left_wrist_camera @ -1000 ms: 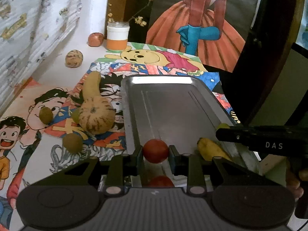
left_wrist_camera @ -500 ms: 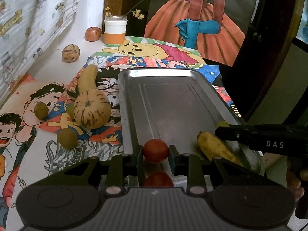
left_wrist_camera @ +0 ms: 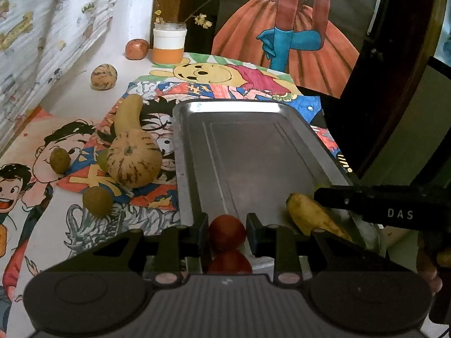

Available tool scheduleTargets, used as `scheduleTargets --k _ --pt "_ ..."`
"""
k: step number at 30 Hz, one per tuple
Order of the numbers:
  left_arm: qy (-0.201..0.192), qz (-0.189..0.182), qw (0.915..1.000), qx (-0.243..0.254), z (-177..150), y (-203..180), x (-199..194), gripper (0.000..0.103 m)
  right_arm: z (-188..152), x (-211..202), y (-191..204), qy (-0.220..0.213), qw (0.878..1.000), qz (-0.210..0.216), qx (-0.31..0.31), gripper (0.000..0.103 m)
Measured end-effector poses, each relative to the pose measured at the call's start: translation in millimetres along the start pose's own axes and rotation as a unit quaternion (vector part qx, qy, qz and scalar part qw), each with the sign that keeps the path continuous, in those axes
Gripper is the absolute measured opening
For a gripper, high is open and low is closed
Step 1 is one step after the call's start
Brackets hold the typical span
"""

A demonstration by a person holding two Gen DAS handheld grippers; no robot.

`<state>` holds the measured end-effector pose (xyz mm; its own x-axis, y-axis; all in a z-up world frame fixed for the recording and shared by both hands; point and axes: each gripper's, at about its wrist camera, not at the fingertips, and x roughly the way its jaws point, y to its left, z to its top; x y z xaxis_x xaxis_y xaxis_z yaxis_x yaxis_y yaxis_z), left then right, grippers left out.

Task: Organize fruits
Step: 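Lower the green grape into the tray with the right gripper while the left releases the tomato there, then open both grippers and lift them away from the tray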

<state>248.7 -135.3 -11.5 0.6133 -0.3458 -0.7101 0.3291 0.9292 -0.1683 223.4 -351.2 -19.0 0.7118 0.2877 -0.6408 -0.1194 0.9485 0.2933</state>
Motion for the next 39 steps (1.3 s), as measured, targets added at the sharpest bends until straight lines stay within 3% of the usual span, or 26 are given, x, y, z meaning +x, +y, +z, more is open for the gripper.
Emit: scheduleTargets --k 8,11,12,13,14,16,19,24,30,39 --pt "-0.019 -0.002 0.9998 -0.008 0.9 2.6 -16.9 0.04 -2.5 -12.9 2.4 -0.015 1.0 -0.007 -0.001 0.045" --pt "-0.03 0.008 0.9994 -0.014 -0.7 6.7 -27.2 0.06 -2.9 -19.2 5.5 -0.019 1.0 -0.013 -0.005 0.055" --pt "-0.038 0.015 0.999 -0.018 -1.3 8.8 -31.8 0.067 -3.3 -23.3 7.9 -0.025 1.0 -0.015 -0.011 0.063" --pt "-0.044 0.023 0.9985 -0.024 -1.3 11.3 -36.3 0.071 -3.7 -26.7 10.3 -0.029 0.999 -0.017 -0.014 0.072" --pt "-0.048 0.027 0.9981 -0.028 -0.8 13.9 -40.2 0.073 -3.7 -29.9 12.4 -0.032 0.999 -0.017 -0.016 0.075" --pt "-0.058 0.037 0.997 -0.035 -1.6 19.2 -50.5 0.087 -3.8 -36.7 17.4 -0.036 0.999 -0.015 -0.021 0.082" --pt "-0.073 0.05 0.9951 -0.044 -7.0 25.8 -65.3 0.095 -6.8 -48.4 27.1 -0.044 0.998 -0.017 -0.028 0.094" --pt "-0.069 0.063 0.9946 -0.045 -21.5 33.8 -82.4 0.102 -14.7 -64.8 43.3 -0.046 0.998 -0.014 -0.037 0.102" --pt "-0.059 0.067 0.9948 -0.049 -40.7 41.9 -103.5 0.103 -27.9 -79.2 63.7 -0.035 0.998 -0.017 -0.04 0.102" --pt "-0.029 0.106 0.9927 -0.049 -67.2 50.0 -125.6 0.103 -52.0 -86.4 92.9 0.004 0.999 -0.016 -0.052 0.102"
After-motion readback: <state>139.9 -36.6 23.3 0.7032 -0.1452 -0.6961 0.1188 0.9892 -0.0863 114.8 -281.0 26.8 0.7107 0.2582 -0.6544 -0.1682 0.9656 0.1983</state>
